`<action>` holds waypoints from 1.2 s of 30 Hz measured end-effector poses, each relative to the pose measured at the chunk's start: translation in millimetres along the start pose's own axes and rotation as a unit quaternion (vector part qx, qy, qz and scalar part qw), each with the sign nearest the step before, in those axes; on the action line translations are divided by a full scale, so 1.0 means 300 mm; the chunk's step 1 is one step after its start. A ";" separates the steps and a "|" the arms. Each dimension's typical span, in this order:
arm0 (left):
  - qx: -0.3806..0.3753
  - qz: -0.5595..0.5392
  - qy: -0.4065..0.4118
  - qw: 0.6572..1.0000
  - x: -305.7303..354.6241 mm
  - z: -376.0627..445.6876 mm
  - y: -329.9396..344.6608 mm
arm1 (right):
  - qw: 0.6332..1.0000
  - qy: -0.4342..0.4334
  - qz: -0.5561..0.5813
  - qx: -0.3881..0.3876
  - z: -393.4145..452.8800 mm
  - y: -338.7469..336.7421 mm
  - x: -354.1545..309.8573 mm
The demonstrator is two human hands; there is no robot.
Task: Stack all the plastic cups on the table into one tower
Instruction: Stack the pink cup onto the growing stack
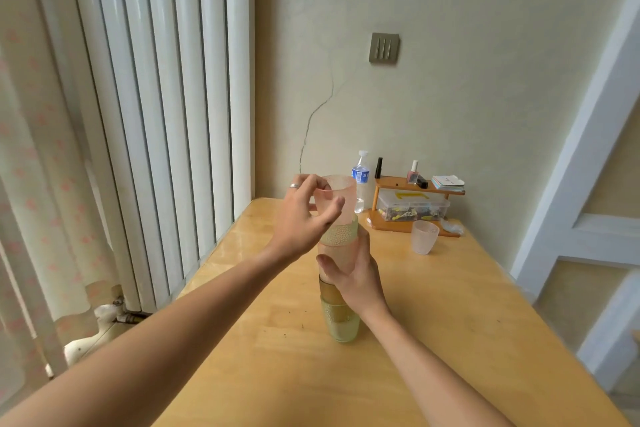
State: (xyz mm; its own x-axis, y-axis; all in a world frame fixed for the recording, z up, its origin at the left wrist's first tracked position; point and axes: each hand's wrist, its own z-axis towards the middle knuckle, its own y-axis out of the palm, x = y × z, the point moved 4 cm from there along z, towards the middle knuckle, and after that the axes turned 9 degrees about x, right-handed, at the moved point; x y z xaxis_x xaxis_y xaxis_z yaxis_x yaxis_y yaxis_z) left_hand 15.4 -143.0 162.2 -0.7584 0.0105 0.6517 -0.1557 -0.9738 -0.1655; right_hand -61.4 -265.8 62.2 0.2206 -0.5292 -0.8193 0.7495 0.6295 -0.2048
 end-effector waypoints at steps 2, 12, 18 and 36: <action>-0.038 0.017 0.001 0.999 -0.010 -0.019 0.014 | 1.000 -0.002 -0.003 -0.002 -0.006 -0.003 -0.005; -0.064 -0.031 -0.052 0.996 -0.079 -0.149 0.050 | 0.990 0.051 -0.057 -0.114 -0.079 -0.052 0.077; -0.072 -0.045 -0.055 0.995 -0.083 -0.172 0.076 | 0.970 0.100 -0.150 -0.165 -0.159 -0.089 0.163; -0.023 -0.047 -0.106 0.993 -0.255 -0.107 0.019 | 0.965 0.113 -0.116 -0.205 -0.002 0.160 0.223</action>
State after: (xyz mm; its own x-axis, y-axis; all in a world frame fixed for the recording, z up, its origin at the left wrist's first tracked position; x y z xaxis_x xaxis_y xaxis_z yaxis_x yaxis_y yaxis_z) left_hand 52.3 -142.1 87.5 -0.5896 0.0485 0.8063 -0.2525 -0.9592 -0.1269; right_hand -11.0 -270.6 -2.8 -0.0998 -0.5743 -0.8125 0.4416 0.7062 -0.5534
